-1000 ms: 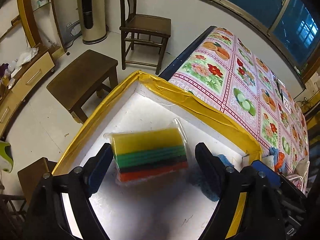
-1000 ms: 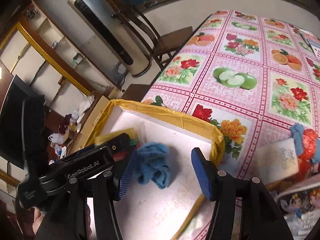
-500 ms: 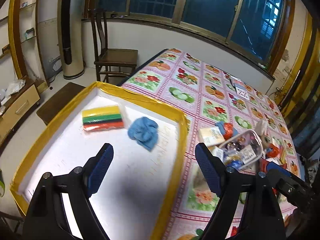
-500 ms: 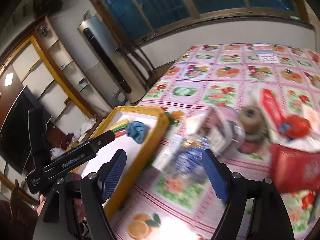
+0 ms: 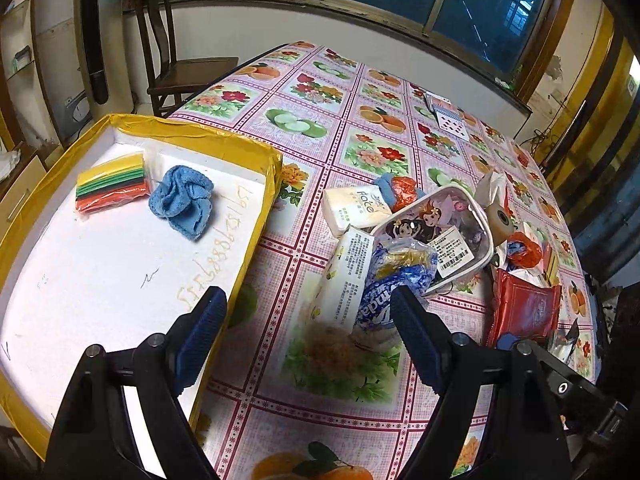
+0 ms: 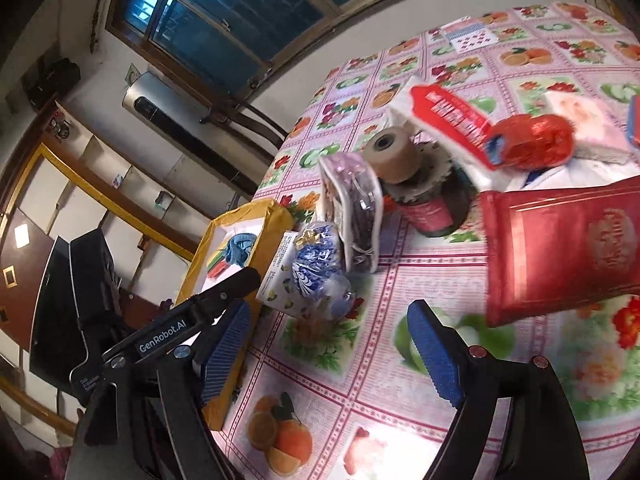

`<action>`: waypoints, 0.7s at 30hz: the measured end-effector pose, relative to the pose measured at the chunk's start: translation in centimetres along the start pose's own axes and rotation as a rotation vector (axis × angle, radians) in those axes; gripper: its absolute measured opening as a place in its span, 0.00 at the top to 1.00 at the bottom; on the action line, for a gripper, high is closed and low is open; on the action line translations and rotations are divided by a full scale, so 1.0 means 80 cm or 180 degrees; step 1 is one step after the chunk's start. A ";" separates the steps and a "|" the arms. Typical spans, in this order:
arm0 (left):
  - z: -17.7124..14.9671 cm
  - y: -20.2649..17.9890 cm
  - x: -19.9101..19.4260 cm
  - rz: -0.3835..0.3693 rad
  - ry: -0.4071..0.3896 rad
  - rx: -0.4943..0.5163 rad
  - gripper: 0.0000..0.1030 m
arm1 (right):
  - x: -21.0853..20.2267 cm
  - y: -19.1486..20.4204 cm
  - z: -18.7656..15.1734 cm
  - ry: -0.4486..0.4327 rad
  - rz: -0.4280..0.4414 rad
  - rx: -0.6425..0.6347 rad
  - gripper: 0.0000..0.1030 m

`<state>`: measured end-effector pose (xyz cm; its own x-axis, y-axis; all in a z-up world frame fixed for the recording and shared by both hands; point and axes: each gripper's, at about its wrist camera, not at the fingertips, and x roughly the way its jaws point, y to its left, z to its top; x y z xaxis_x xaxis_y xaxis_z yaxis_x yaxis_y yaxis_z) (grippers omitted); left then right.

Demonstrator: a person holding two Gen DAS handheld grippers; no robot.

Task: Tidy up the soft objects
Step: 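Grasp the blue-wrapped candy bag with right gripper while left gripper grasps white tissue pack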

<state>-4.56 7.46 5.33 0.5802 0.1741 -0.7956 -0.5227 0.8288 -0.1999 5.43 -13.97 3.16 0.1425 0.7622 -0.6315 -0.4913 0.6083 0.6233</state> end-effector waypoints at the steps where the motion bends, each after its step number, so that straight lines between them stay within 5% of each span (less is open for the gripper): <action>1: 0.000 0.002 0.001 -0.0002 0.0024 0.0007 0.18 | 0.011 0.001 0.002 0.0024 -0.0015 0.0006 0.20; 11: 0.009 0.042 -0.021 0.0070 -0.0029 -0.0022 0.18 | 0.085 0.001 0.020 0.0259 0.0108 0.0279 0.28; 15: 0.011 0.049 -0.018 0.0100 -0.0018 -0.0037 0.18 | 0.110 0.009 0.022 0.0389 0.0077 0.0228 0.59; 21: 0.009 0.045 -0.008 0.0056 0.0062 -0.0033 0.18 | 0.098 0.008 0.012 0.0366 0.0080 0.0150 0.67</action>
<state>-6.37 10.67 5.54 0.5587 0.1783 -0.8100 -0.5393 0.8201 -0.1915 7.03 -7.37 -0.97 0.0298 0.7485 -0.6625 -0.4521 0.6012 0.6589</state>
